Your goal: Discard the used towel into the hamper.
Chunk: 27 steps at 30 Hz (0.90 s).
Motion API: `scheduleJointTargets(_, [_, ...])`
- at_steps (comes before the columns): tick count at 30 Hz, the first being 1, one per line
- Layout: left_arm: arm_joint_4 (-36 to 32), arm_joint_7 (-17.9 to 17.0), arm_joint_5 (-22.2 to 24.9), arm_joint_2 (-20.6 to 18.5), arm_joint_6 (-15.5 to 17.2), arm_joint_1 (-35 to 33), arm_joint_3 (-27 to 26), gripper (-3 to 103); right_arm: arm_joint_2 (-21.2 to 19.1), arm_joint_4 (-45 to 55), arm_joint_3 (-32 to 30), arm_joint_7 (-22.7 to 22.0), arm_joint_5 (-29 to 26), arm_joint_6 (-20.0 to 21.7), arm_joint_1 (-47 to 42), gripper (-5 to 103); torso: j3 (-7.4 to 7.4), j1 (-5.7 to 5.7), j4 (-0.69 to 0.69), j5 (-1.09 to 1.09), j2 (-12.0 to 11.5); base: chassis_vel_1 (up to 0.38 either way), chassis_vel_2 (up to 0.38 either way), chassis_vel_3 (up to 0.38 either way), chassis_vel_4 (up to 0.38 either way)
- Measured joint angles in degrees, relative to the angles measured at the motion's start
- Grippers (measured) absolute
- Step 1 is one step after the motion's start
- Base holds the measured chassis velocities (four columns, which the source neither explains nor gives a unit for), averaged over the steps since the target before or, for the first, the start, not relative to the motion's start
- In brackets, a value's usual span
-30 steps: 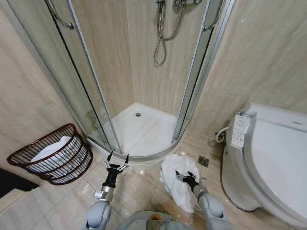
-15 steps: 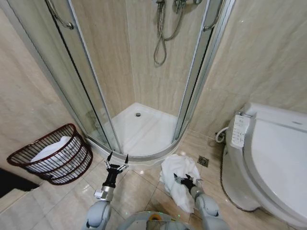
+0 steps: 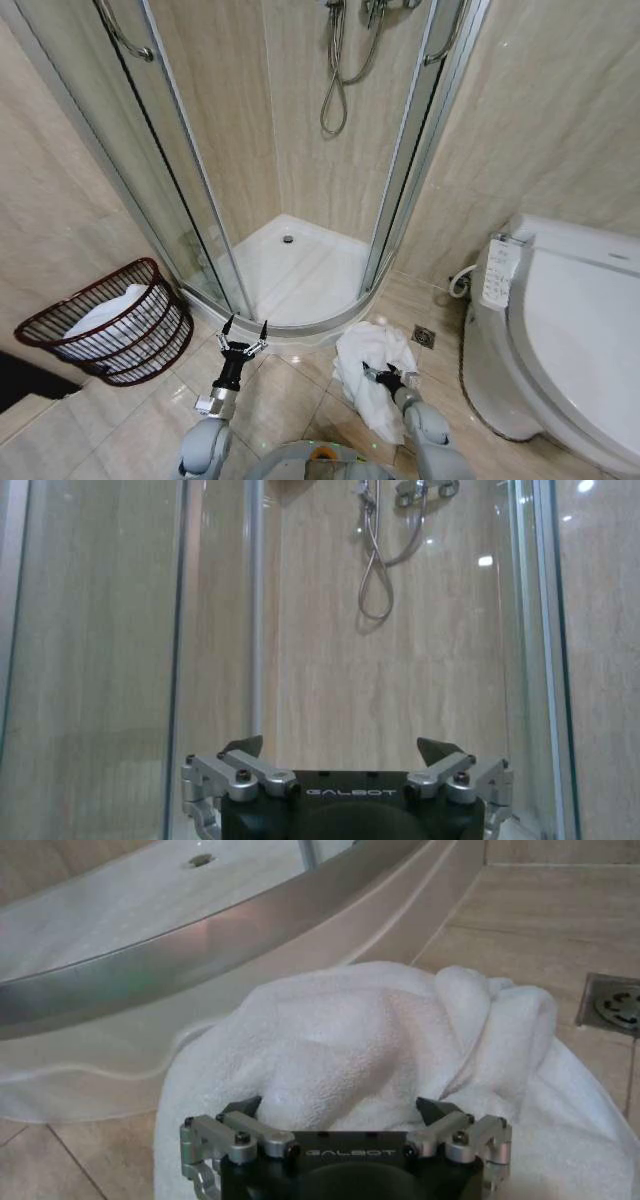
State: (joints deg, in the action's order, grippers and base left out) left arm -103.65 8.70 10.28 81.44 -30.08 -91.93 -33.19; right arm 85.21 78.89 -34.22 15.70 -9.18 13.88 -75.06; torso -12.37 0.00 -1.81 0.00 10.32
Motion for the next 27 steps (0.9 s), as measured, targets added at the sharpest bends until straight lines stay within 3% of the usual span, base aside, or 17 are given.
scheduleJointTargets(17, [-2.00, 0.01, -0.24, 0.29, 1.09, -0.25, 0.07, 100, -0.26, -4.64, -0.33, 1.36, -0.20, -2.02, 2.13, 103, 0.00, 0.00, 0.00, 0.00, 0.00, 0.000, 0.000, 0.000, 0.000])
scheduleJointTargets(20, [-2.61, 0.01, -0.24, 0.28, 1.45, -0.32, -0.11, 100, -0.43, -5.45, -0.40, 1.48, -0.40, -2.51, 2.36, 88, 0.00, 0.00, 0.00, 0.00, 0.00, 0.000, 0.000, 0.000, 0.000])
scheduleJointTargets(27, [-2.87, 0.01, -0.60, 0.69, 1.66, -0.25, -0.01, 100, -0.50, -5.90, -0.55, 1.44, -0.78, -3.08, 2.32, 73, 0.00, 0.00, 0.00, 0.00, 0.00, 0.000, 0.000, 0.000, 0.000])
